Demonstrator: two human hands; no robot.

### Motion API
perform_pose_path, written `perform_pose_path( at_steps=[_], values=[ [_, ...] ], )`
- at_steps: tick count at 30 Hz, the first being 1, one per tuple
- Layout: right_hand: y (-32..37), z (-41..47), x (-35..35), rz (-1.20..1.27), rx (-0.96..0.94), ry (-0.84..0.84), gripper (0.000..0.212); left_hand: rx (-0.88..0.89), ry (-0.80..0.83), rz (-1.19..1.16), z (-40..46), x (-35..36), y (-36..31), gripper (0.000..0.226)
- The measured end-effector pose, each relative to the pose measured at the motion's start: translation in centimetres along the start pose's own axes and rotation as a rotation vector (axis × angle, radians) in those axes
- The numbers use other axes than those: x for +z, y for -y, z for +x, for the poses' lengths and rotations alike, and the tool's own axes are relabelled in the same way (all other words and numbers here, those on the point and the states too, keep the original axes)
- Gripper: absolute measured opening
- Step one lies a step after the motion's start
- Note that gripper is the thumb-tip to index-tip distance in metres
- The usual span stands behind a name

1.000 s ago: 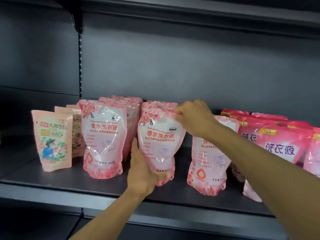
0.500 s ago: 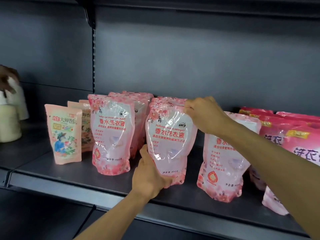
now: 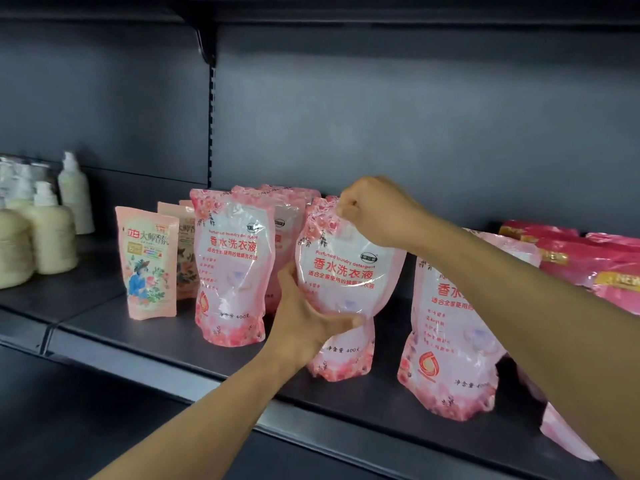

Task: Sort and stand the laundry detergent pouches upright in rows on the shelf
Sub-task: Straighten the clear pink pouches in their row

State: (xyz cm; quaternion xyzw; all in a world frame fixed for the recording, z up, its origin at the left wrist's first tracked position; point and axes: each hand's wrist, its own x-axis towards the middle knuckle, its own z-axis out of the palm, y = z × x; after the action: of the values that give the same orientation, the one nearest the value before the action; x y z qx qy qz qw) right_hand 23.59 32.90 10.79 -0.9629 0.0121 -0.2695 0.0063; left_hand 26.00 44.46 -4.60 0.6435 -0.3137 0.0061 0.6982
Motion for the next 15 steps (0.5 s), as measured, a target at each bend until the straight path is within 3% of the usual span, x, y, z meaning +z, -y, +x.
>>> perform_pose_path(
  at_steps=[7,10,15],
  values=[
    [-0.6,-0.1,0.8,-0.375,-0.242,-0.019,0.018,0.026,0.063,0.038,1.1,-0.1,0.4,0.090],
    [-0.6,-0.1,0.6,-0.356,-0.282,0.001,0.018,0.063,0.101,0.102,1.5,-0.6,1.2,0.094],
    [-0.2,-1.3,0.0,-0.166,-0.131,0.000,0.026,0.093,0.178,0.085,1.9,-1.5,1.3,0.094]
  ],
)
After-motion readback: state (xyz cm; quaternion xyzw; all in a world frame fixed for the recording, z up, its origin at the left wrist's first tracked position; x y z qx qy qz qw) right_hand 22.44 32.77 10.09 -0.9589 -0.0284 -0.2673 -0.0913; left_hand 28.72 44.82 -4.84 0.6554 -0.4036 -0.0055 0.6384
